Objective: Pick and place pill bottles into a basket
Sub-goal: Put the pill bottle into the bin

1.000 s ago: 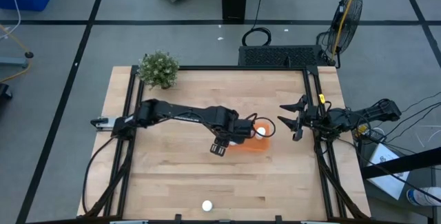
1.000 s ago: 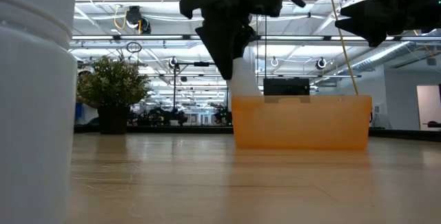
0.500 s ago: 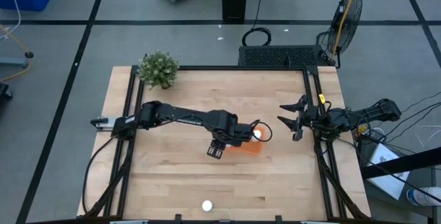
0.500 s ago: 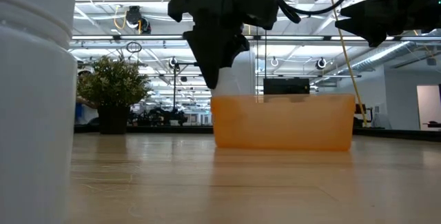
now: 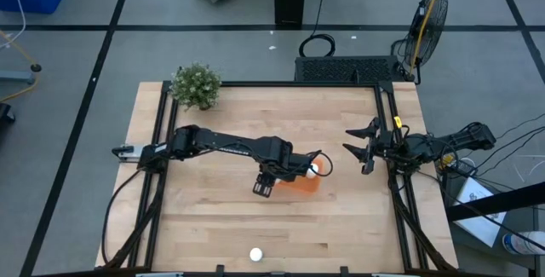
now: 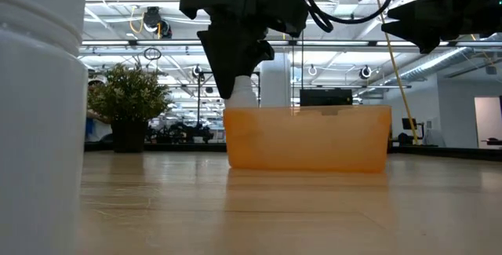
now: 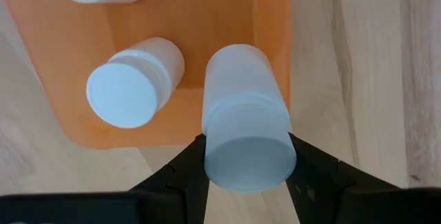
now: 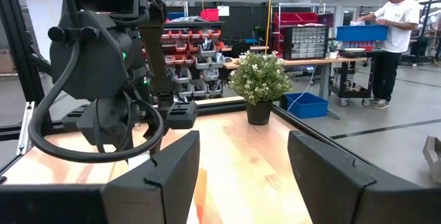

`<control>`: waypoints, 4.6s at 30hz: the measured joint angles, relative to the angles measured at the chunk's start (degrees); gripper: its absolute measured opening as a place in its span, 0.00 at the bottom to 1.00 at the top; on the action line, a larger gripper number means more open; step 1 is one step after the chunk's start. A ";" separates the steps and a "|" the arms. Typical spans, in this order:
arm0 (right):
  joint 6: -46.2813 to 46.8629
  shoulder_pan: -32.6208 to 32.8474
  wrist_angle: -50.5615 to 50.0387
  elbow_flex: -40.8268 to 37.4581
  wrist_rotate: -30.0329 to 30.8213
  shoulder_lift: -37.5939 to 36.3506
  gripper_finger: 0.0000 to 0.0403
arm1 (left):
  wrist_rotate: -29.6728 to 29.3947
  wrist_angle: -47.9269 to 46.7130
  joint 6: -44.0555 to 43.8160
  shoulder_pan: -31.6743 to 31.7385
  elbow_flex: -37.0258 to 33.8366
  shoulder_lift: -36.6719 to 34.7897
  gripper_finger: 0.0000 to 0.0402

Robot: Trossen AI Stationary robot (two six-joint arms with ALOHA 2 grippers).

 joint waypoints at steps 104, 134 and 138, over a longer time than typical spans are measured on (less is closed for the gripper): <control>1.40 0.09 3.21 0.00 -4.55 0.02 0.53 | 1.15 32.89 -22.97 -21.79 -28.86 -32.59 0.99; 1.47 0.11 2.79 0.00 -4.66 0.02 0.53 | 3.60 3.21 -16.88 -25.48 4.55 -4.16 0.99; 1.49 0.11 2.80 0.00 -4.66 0.02 0.53 | -0.55 3.08 -18.81 -27.24 4.52 -3.88 0.99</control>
